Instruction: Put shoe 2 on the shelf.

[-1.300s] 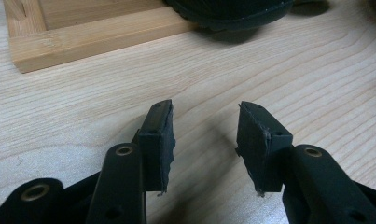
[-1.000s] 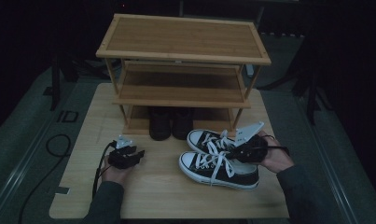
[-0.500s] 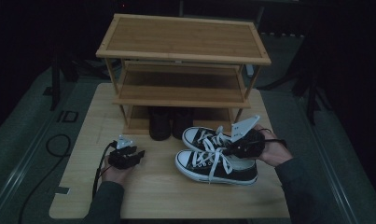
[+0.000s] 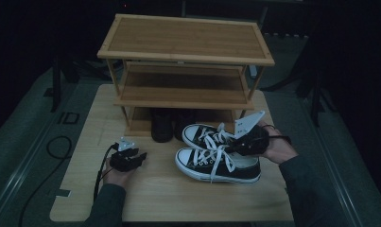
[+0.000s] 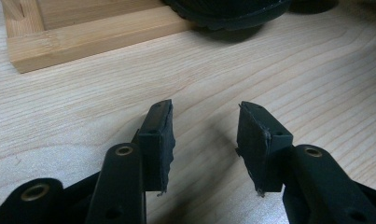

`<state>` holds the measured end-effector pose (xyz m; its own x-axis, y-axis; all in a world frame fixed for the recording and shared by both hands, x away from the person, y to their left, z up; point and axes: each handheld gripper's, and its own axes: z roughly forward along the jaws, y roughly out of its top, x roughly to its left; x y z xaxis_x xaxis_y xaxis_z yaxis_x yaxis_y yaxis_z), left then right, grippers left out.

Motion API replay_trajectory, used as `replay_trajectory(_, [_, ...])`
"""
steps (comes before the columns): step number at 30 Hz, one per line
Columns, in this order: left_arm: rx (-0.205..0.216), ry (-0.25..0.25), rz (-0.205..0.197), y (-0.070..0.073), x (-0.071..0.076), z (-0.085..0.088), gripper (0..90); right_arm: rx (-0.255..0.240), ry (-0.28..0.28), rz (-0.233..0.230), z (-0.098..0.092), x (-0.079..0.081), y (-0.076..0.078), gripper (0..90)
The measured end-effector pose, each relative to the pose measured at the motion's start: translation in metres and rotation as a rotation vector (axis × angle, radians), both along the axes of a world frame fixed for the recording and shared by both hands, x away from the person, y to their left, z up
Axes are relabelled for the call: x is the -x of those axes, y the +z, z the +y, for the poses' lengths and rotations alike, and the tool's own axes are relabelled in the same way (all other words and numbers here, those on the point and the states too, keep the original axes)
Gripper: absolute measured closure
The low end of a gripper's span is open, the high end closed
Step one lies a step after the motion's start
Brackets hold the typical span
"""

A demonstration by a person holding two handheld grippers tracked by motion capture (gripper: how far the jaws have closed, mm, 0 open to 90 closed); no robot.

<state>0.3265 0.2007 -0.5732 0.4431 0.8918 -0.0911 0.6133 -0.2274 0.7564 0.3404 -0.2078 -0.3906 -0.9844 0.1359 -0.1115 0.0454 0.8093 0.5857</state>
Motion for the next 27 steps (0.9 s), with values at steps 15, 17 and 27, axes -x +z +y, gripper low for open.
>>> replay_trajectory(15, [0.003, -0.003, 0.002, 0.0, 0.0, 0.0, 56.0, -0.024, 0.021, -0.011, 0.011, -0.004, 0.013, 86.3])
replay_trajectory(17, [0.004, -0.003, 0.002, 0.0, 0.0, 0.0, 56.0, -0.026, 0.023, -0.007, 0.011, -0.005, 0.015, 86.3])
replay_trajectory(27, [0.005, -0.003, 0.002, 0.0, 0.0, 0.001, 56.0, -0.07, 0.018, -0.03, 0.013, -0.007, 0.027, 86.4])
